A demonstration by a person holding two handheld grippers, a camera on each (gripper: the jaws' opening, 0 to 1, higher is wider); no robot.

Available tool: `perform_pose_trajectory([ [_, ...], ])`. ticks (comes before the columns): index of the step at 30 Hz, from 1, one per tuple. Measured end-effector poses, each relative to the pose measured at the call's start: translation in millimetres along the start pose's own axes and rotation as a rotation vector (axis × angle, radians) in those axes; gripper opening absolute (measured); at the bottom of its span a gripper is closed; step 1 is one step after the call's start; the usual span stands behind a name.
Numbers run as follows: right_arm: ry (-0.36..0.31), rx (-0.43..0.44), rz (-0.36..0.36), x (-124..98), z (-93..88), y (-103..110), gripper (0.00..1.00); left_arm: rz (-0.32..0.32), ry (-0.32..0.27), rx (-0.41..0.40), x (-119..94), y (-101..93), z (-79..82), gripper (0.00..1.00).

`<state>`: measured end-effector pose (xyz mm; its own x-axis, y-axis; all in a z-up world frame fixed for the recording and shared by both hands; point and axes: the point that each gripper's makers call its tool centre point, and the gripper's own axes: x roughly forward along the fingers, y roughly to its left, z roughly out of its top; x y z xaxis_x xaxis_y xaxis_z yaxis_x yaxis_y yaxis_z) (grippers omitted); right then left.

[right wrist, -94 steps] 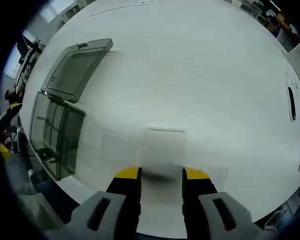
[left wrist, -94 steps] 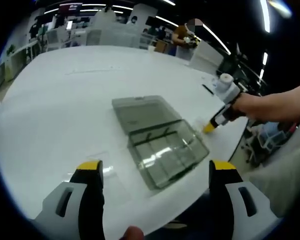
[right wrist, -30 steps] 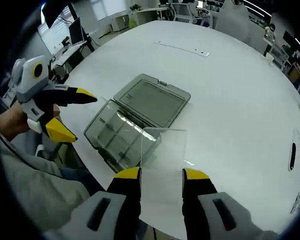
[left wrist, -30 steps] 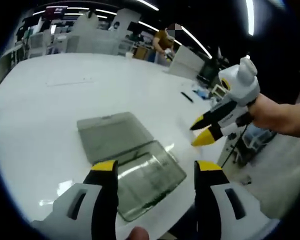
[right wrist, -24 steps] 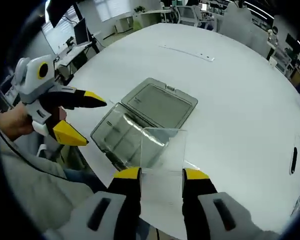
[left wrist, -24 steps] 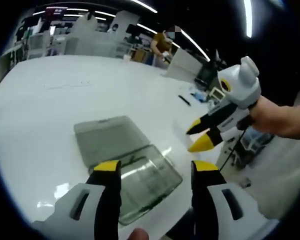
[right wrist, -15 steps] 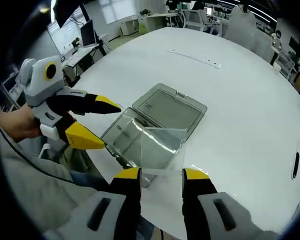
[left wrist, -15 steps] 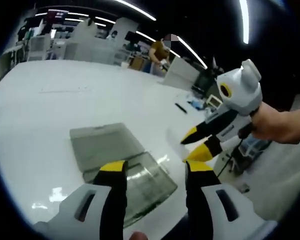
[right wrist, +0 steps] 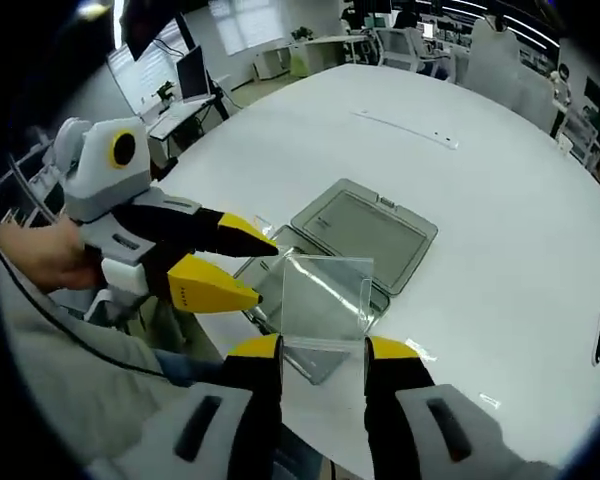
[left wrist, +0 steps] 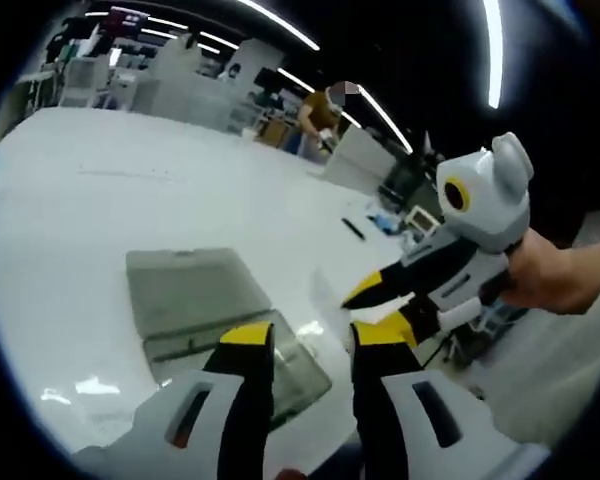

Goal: Insert the divider into the dual guide fixture by aligning both edges with the guide slots and pushing it downward to the bottom, including one-sided entry, uneven engagement, binding, and posture correction.

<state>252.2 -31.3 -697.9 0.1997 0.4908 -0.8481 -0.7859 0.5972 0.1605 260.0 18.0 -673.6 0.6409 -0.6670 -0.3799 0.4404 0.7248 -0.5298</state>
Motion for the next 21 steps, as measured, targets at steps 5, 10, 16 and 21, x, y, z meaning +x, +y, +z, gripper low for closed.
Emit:
perform_pose_trajectory([
  [5,-0.008,-0.004,0.015,1.1,2.7,5.7,0.27,-0.006,-0.018,-0.022,-0.9,-2.4,1.4,0.21],
  [10,-0.022,0.000,0.025,1.4,5.4,10.3,0.27,-0.010,-0.042,-0.054,-1.1,-2.6,4.0,0.11],
  [16,-0.032,0.001,0.033,0.3,7.6,13.9,0.27,-0.011,-0.049,-0.065,0.2,-4.1,4.9,0.08],
  [21,-0.044,0.019,0.042,0.4,9.1,15.5,0.27,-0.009,-0.060,-0.087,0.6,-4.1,5.0,0.05],
])
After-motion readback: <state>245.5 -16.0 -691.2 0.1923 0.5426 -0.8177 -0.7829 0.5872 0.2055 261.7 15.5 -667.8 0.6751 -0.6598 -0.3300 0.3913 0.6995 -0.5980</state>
